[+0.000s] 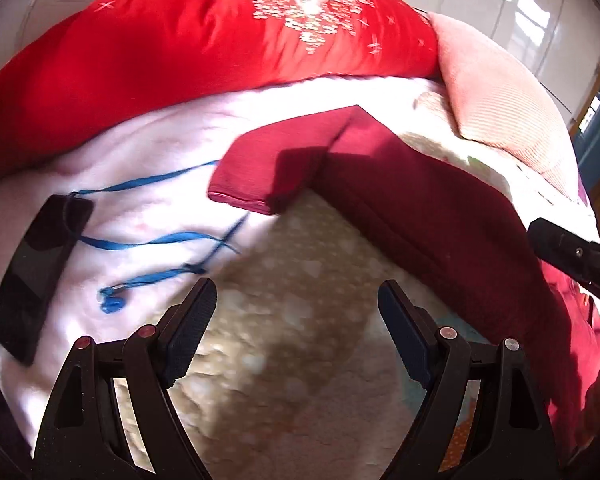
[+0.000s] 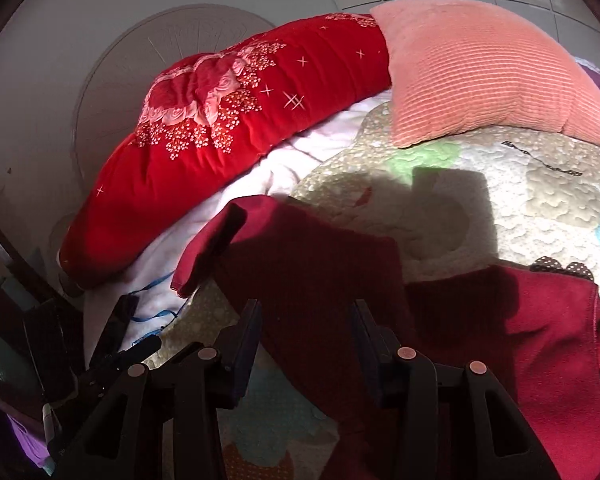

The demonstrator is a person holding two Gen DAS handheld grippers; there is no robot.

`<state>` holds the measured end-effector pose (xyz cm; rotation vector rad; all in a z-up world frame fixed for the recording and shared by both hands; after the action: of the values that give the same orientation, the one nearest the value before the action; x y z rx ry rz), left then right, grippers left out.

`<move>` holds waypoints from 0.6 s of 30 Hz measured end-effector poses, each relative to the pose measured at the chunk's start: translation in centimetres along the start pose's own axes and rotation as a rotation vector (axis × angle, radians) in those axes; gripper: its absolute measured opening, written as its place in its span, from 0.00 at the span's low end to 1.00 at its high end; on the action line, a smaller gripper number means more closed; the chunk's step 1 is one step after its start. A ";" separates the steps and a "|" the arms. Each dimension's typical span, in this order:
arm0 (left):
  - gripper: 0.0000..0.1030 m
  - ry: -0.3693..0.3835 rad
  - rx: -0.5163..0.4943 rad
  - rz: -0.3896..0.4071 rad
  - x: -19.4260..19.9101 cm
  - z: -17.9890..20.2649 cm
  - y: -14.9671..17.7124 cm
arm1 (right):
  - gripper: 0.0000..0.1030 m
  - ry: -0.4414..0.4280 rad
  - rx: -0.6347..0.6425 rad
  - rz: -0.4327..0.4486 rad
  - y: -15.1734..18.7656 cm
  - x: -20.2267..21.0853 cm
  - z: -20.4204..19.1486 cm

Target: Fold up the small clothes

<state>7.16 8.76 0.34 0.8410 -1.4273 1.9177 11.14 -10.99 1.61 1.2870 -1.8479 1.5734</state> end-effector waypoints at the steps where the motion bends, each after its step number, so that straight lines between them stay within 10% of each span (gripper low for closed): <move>1: 0.81 -0.041 0.004 0.020 0.4 -1.1 -0.4 | 0.42 -0.021 0.006 -0.010 0.0 -1.2 -1.1; 5: 0.81 -0.174 0.025 0.084 1.6 -4.7 -1.3 | 0.42 -0.112 -0.001 -0.063 -0.4 -6.0 -5.5; 14: 0.81 -0.212 0.172 0.164 3.2 -8.9 -3.1 | 0.42 -0.220 0.013 -0.111 -1.2 -11.7 -11.4; 18: 0.81 -0.206 0.190 0.155 2.9 -8.8 -3.4 | 0.03 -0.168 0.056 -0.107 -1.0 -11.7 -11.4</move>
<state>6.82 18.33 2.62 1.0708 -1.4833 2.1615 14.87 4.03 -3.56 1.5585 -1.8101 1.5114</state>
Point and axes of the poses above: each gripper's, at about its wrist camera, not at the fingertips, and x roughly against the way its jaws point, z to its right, y to its underside, the point moved 5 cm from there along -x, roughly the way its jaws point, and after that the axes turned 8 degrees about y, right-handed, at the moved point
